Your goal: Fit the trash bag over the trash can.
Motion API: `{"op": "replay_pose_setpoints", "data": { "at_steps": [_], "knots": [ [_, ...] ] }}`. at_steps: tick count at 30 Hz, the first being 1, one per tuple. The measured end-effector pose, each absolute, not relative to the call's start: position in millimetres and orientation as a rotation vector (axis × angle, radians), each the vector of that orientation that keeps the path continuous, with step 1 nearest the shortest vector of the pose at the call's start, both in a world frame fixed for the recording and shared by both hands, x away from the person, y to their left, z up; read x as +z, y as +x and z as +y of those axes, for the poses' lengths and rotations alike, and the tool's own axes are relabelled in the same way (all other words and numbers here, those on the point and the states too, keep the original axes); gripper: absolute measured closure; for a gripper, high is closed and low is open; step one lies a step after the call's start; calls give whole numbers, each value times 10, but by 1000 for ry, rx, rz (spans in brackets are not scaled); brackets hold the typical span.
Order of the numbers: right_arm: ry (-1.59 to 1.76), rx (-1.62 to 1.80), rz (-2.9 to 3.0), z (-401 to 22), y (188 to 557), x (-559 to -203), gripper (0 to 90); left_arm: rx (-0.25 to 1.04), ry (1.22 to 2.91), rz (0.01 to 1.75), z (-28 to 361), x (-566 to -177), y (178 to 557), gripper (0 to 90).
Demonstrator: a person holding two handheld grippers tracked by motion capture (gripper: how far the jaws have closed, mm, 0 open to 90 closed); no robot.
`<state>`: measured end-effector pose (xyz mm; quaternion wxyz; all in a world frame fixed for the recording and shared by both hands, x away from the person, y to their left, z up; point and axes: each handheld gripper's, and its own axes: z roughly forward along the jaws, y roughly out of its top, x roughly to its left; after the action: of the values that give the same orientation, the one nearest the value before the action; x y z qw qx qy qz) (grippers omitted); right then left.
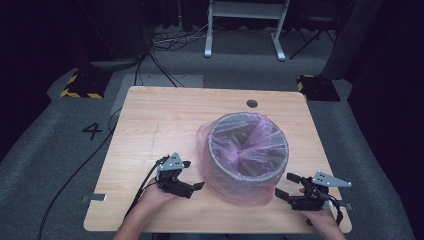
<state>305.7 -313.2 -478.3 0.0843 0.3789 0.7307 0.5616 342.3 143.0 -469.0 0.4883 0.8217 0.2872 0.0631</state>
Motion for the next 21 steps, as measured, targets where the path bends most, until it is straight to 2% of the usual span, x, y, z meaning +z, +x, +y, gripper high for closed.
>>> {"op": "replay_pose_setpoints", "data": {
  "at_steps": [12, 21],
  "knots": [
    [1122, 1629, 2141, -3236, 3042, -4638, 92, 199, 1961, 741, 1644, -4673, 3288, 75],
    [1090, 1608, 2119, -3262, 3066, -4371, 94, 221, 1947, 786, 1834, -4708, 3157, 75]
  ]
}}
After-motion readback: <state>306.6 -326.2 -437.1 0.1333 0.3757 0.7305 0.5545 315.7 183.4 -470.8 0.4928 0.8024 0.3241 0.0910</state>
